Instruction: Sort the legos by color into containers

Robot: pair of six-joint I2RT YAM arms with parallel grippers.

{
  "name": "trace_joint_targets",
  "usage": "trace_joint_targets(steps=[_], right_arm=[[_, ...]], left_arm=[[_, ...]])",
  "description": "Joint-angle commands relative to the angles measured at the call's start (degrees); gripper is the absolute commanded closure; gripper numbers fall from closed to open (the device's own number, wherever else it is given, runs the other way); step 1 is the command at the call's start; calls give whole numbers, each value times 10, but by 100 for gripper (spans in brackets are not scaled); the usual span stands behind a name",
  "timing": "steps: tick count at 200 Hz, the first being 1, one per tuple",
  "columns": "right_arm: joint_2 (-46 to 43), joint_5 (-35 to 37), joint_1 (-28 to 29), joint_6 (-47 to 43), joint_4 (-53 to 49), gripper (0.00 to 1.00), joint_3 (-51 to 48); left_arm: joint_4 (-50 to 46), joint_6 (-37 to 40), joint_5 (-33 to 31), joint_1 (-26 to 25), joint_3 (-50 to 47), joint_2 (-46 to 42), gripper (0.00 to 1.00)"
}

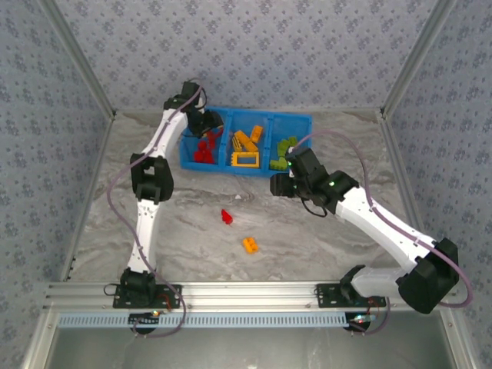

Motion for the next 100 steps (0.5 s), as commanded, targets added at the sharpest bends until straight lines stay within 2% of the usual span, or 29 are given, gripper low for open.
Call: trace_joint_targets(steps=[1, 43, 68, 100], right_arm=[[5, 2, 3, 12, -16, 40, 16], [13, -2, 3, 7, -21, 40, 25], [14, -5, 3, 8, -21, 40, 24], [17, -6, 3, 6, -20, 39, 25]], left_arm=[[-15, -3, 15, 0, -2, 22, 42], [-25, 3, 12, 0, -14, 26, 37], [-30, 9, 12, 0, -8, 22, 28], [-43, 24, -9, -2, -8, 5, 28]])
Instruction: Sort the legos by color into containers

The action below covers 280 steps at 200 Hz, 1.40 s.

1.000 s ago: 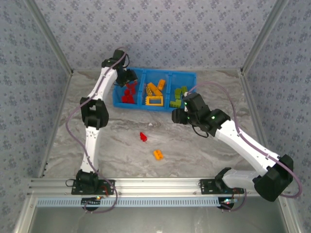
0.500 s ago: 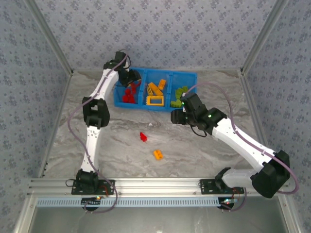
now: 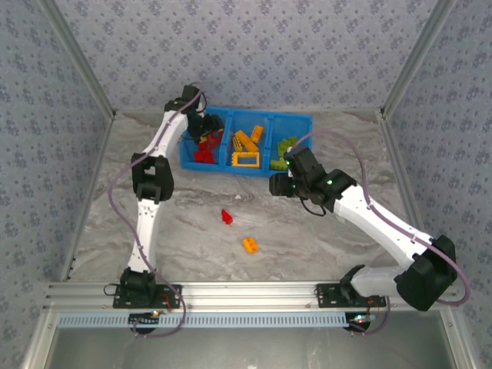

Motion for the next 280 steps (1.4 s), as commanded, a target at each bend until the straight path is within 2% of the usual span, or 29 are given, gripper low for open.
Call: trace_joint_targets(steps=[1, 65, 98, 122, 151, 176, 206, 218, 231, 280], right_arm=[[5, -5, 3, 6, -15, 39, 19], [8, -7, 8, 2, -16, 39, 15], [30, 26, 61, -56, -45, 39, 9], [86, 37, 138, -110, -74, 38, 10], [173, 16, 227, -116, -104, 26, 19], [223, -20, 256, -88, -112, 19, 25], [264, -53, 256, -50, -87, 18, 16], [277, -72, 247, -36, -72, 19, 11], [291, -84, 244, -37, -61, 26, 11], [332, -96, 236, -39, -43, 43, 32]], left_arm=[[-31, 23, -11, -5, -2, -8, 28], [-44, 50, -92, -29, 0, -68, 37], [-73, 27, -189, -44, -46, -141, 29], [-57, 15, -214, -51, -130, -229, 25], [-45, 5, -227, -57, -278, -351, 25], [-15, -22, -200, -57, -468, -478, 25], [6, -56, -165, -67, -664, -627, 25], [-6, -65, -163, -76, -717, -671, 25], [-16, -71, -160, -86, -763, -707, 25], [-19, -88, -145, -124, -850, -776, 27]])
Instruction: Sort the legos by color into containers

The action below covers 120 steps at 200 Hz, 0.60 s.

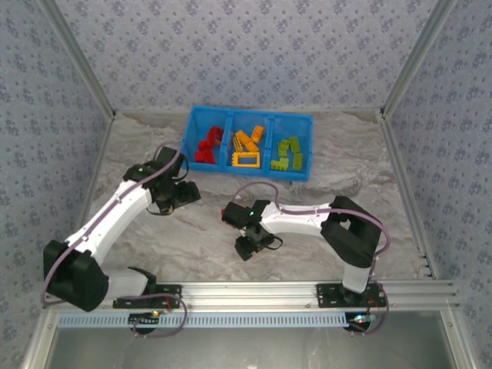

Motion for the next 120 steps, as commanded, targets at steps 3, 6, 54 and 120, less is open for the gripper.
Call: trace_joint_targets(steps=[3, 6, 54, 120], right_arm=[[24, -25, -8, 6, 11, 43, 19], [25, -25, -8, 6, 11, 44, 19], [-29, 22, -24, 7, 2, 68, 27], [8, 105, -192, -39, -99, 73, 265]], left_arm=[[-2, -17, 18, -17, -27, -28, 27], [1, -17, 20, -18, -32, -32, 27], [39, -33, 71, -32, -97, -70, 26], [143, -110, 97, -35, -138, -50, 26]])
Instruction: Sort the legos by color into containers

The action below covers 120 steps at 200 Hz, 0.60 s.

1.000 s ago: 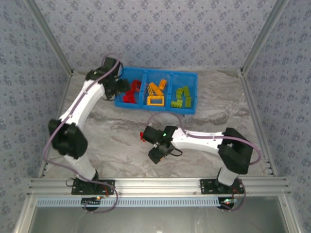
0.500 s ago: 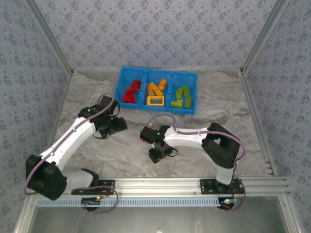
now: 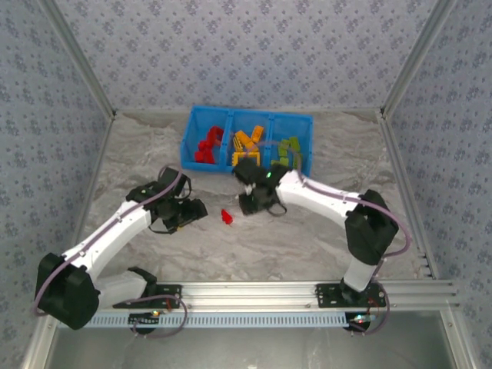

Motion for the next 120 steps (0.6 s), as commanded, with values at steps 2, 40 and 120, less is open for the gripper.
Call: trace_joint_targets(steps=[2, 40, 120], right_arm=[[59, 66, -46, -26, -60, 73, 104], [241, 158, -68, -44, -144, 74, 356], [436, 260, -100, -60, -117, 70, 590]], left_arm=[[53, -37, 13, -4, -3, 11, 26], [58, -41, 1, -6, 11, 26, 26], [77, -38, 9, -7, 16, 37, 26]])
